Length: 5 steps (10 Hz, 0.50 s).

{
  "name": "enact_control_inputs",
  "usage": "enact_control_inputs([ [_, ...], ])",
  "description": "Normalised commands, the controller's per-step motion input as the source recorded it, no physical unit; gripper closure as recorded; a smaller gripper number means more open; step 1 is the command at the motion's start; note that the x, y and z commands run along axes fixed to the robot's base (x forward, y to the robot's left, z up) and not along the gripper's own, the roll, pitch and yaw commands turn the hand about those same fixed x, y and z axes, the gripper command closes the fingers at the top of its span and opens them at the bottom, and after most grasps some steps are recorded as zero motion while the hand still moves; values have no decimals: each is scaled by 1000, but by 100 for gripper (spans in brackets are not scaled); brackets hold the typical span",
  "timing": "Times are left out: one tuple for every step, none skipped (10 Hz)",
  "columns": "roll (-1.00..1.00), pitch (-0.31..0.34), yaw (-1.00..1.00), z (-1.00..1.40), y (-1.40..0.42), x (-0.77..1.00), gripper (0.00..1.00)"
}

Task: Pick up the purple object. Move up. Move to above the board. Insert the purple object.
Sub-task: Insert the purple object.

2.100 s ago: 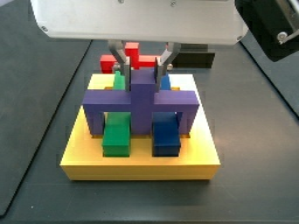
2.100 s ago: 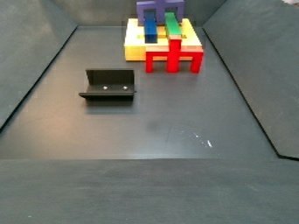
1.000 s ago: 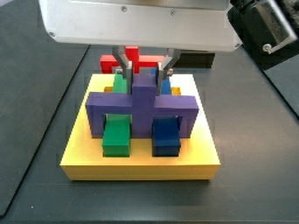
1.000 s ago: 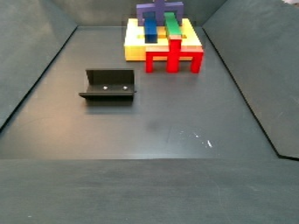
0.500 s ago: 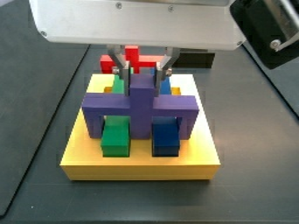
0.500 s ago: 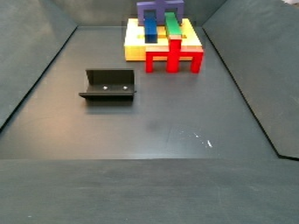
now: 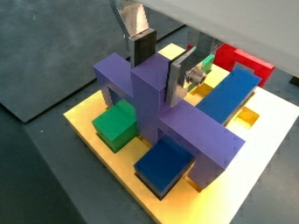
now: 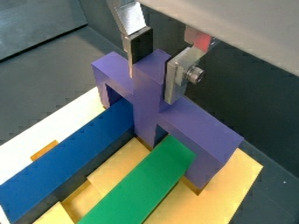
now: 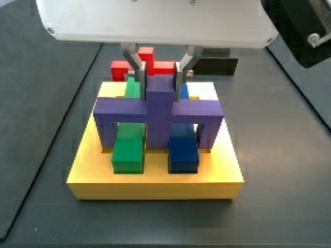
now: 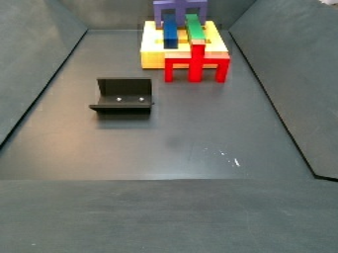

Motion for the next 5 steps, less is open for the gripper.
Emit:
enact_control_inputs([
  [163, 0, 0, -114, -77, -109, 100],
  [130, 0, 0, -111, -103, -123, 100],
  [74, 0, 0, -120, -49, -100, 100],
  [30, 0, 0, -189, -6, 0, 100],
  [13, 0, 11, -194, 0, 109, 100],
])
